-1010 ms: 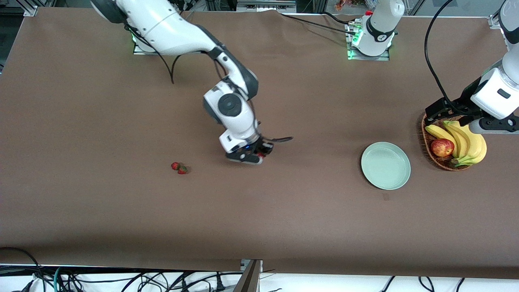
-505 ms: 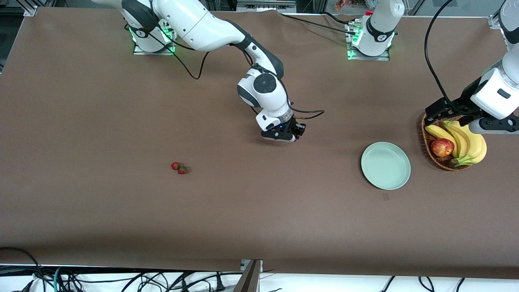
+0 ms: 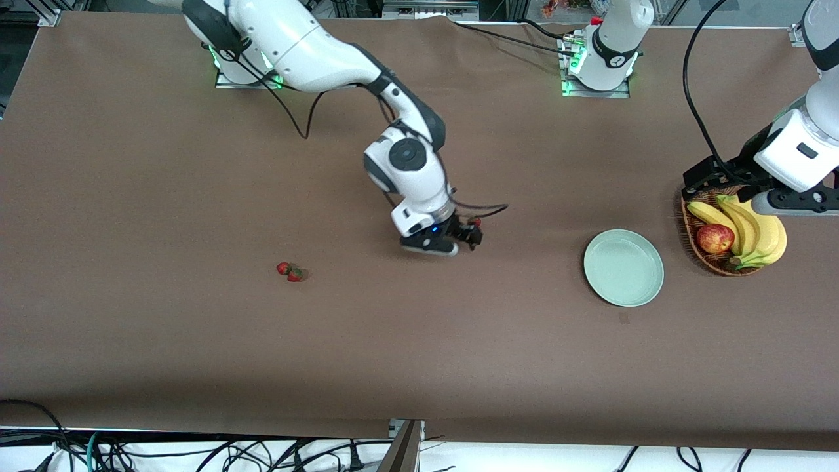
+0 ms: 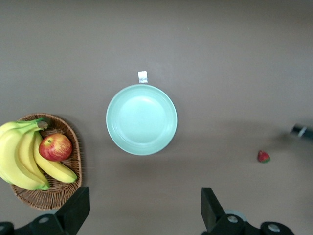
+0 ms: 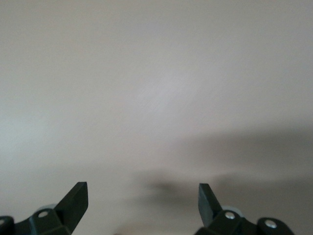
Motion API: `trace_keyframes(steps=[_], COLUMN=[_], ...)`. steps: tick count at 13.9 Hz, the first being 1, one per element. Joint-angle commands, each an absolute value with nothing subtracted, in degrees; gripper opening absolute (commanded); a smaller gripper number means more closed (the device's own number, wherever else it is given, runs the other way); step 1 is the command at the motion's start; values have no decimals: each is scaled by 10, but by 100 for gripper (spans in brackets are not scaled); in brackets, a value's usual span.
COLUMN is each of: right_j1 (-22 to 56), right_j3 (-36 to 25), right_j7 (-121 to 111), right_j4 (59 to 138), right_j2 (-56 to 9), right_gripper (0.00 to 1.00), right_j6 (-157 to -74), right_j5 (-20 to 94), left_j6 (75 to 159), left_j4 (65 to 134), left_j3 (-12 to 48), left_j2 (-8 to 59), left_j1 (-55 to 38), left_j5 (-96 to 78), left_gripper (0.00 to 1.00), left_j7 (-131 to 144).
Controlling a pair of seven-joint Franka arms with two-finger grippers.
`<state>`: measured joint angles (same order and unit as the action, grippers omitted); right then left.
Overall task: Collect all strawberries into plate
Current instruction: 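Set the strawberry down with the right gripper while the left gripper approaches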
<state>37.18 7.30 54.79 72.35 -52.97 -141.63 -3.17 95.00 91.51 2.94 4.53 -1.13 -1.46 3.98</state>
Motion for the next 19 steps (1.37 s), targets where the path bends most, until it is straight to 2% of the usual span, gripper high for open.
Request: trace_keyframes(steps=[1, 4, 8, 12, 15, 19], right_j1=[307, 238, 178, 170, 148, 139], right_j3=[82, 82, 69, 26, 23, 23], right_j7=[428, 283, 145, 10, -53, -103], right_j4=[736, 737, 747, 808, 886, 954], right_j2=[-490, -467, -453, -424, -395, -381], right_gripper=[100, 100, 100, 100, 100, 100], right_j6=[-1307, -1204, -1120, -1126, -1191, -1280], right_j5=[-34, -34, -37, -34, -33, -33], left_j6=[886, 848, 890, 1076, 1290, 1431], left_j4=[900, 911, 936, 1060, 1162, 1168], left_j3=[30, 39, 74, 82, 82, 81], left_j2=[68, 92, 141, 148, 161, 234], left_j1=[-36, -55, -87, -183, -243, -269], left_j5=[-25, -31, -76, -66, -66, -43], left_gripper=[100, 100, 100, 100, 100, 100], left_j7=[33, 33, 110, 222, 270, 290])
